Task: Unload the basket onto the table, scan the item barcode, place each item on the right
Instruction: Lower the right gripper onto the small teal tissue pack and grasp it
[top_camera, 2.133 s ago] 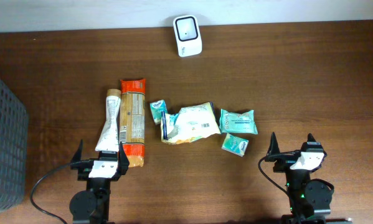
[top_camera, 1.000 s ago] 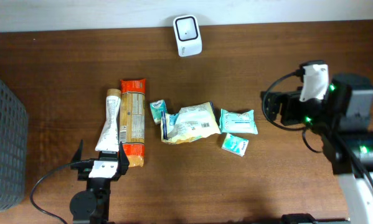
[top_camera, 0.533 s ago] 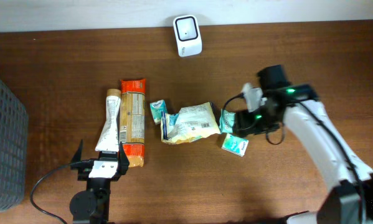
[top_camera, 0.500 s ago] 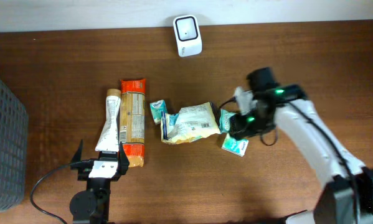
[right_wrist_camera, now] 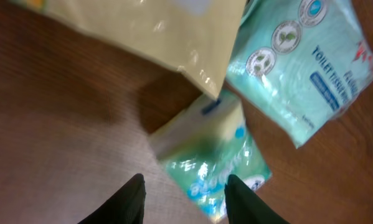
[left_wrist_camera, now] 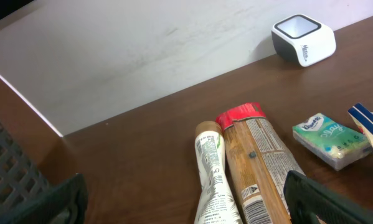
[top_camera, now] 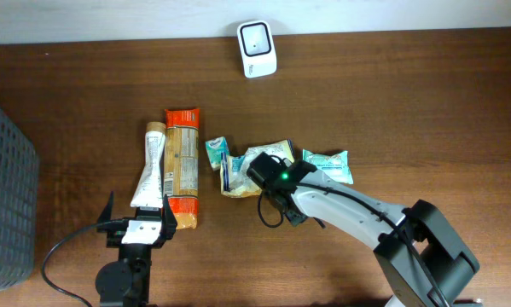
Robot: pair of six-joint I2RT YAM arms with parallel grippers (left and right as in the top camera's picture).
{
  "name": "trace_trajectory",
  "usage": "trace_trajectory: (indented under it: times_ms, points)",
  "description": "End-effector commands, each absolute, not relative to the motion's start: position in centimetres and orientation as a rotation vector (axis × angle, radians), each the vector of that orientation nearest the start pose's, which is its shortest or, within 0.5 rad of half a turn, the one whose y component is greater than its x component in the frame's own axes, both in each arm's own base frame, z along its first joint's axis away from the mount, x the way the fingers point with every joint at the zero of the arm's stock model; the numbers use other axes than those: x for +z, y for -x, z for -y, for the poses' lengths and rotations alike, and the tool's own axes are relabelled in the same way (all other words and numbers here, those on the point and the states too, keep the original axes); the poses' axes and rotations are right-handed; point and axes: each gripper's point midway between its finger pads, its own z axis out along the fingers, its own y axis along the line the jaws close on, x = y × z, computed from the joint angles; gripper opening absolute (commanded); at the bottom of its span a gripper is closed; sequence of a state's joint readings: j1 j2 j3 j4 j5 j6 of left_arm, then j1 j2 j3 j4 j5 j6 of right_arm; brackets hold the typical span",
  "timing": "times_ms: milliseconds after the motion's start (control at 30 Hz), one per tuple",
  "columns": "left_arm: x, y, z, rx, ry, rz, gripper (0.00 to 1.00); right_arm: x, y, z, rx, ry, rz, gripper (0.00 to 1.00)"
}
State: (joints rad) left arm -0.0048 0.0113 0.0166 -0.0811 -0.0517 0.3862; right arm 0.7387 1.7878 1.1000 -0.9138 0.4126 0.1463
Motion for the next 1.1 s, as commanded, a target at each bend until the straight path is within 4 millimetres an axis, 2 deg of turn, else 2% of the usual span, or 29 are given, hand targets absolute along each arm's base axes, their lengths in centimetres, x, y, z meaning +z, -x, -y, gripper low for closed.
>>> trace_trajectory:
  times_ms: [0, 100, 133, 167, 233, 367, 433, 500, 567, 633, 667, 767, 867, 900, 933, 967, 1000, 1067]
  points:
    - [15.7, -24.6, -0.8, 0.344, -0.291, -1.632, 0.99, 2.3, -26.8, -13.5, -0.677, 0.83, -2.764, 0.41]
    - [15.7, -24.6, -0.8, 0.344, -0.291, -1.633, 0.99, 0.8, -26.1, -12.4, -0.711, 0.835, -2.761, 0.4]
    - [15.7, -24.6, -0.8, 0.344, -0.291, -1.633, 0.99, 0.3, -25.8, -12.1, -0.712, 0.834, -2.761, 0.36]
    - [15.7, -24.6, -0.8, 0.344, -0.291, -1.633, 0.99, 0.1, -25.7, -12.1, -0.709, 0.833, -2.76, 0.29]
    - [15.7, -24.6, -0.8, 0.344, -0.291, -1.633, 0.99, 0.1, -25.8, -12.1, -0.705, 0.83, -2.757, 0.06]
    - [15.7, -24.6, -0.8, 0.344, -0.292, -1.632, 0.99, 0.2, -25.8, -12.5, -0.683, 0.832, -2.767, 0.04]
    - [15.7, -24.6, -0.8, 0.344, -0.291, -1.632, 0.99, 1.4, -25.9, -13.9, -0.592, 0.835, -2.803, 0.04]
    - [15.7, -24.6, -0.8, 0.344, -0.292, -1.632, 0.99, 5.2, -26.4, -17.2, -0.365, 0.828, -2.833, 0.04]
    - [15.7, -24.6, -0.8, 0.344, -0.291, -1.632, 0.99, 8.5, -25.9, -20.9, -0.012, 0.812, -2.867, 0.04]
    - [15.7, -24.6, -0.8, 0.344, -0.291, -1.632, 0.99, 11.7, -23.9, -25.7, 0.63, 0.821, -2.864, 0.04]
    - [15.7, -24.6, -0.8, 0.344, -0.291, -1.632, 0.99, 12.7, -23.1, -26.6, 0.876, 0.792, -2.867, 0.04]
    - [15.7, -24.6, -0.8, 0.344, -0.291, -1.633, 0.99, 13.5, -22.0, -26.8, 1.307, 0.715, -2.833, 0.04]
    - [15.7, -24.6, -0.8, 0.344, -0.291, -1.632, 0.99, 12.3, -21.4, -26.0, 1.606, 0.592, -2.76, 0.04]
    - [15.7, -24.6, -0.8, 0.344, -0.291, -1.633, 0.99, 11.2, -21.1, -25.3, 1.669, 0.524, -2.761, 0.04]
    - [15.7, -24.6, -0.8, 0.344, -0.291, -1.633, 0.99, 9.3, -20.9, -24.0, 1.674, 0.418, -2.798, 0.04]
    - [15.7, -24.6, -0.8, 0.344, -0.291, -1.633, 0.99, 7.9, -20.8, -22.9, 1.648, 0.352, -2.83, 0.04]
    - [15.7, -24.6, -0.8, 0.344, -0.291, -1.633, 0.99, 5.5, -21.0, -20.9, 1.496, 0.257, -2.921, 0.04]
    - [15.7, -24.6, -0.8, 0.344, -0.291, -1.632, 0.99, 2.2, -21.3, -16.9, 1.129, 0.148, -3.083, 0.06]
